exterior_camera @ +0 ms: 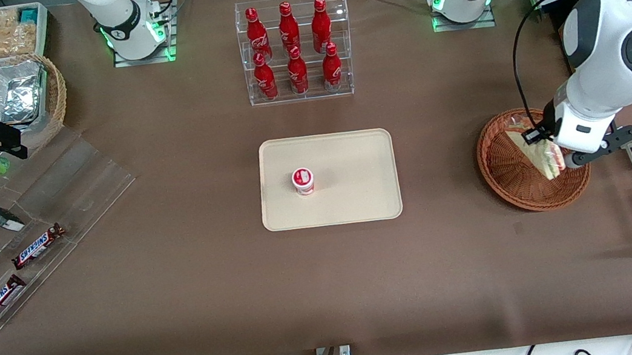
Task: Place sandwich from basket to tray
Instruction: 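Lift the sandwich and carry it over the cream tray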
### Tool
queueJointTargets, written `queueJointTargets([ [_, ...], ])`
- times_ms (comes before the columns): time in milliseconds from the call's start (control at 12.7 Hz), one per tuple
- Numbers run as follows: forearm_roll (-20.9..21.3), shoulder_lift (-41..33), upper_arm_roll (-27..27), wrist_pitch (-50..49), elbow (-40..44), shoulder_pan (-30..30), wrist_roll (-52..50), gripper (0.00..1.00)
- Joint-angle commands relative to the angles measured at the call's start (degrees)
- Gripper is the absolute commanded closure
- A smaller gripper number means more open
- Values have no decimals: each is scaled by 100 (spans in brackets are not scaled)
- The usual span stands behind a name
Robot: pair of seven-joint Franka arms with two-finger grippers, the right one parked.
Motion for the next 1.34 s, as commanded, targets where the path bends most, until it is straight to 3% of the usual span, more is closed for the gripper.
queueJointTargets([
  [0,-229,61,-517,-340,412,25,308,100],
  [314,-695,69,-1194,-235,430,-2,923,100],
  [707,-687,227,-1985,186,404,-37,836,92],
  [1021,-608,490,-2171,590,395,-422,222,93],
  [1257,-91,938,-2171,1038,386,-809,-506,93],
])
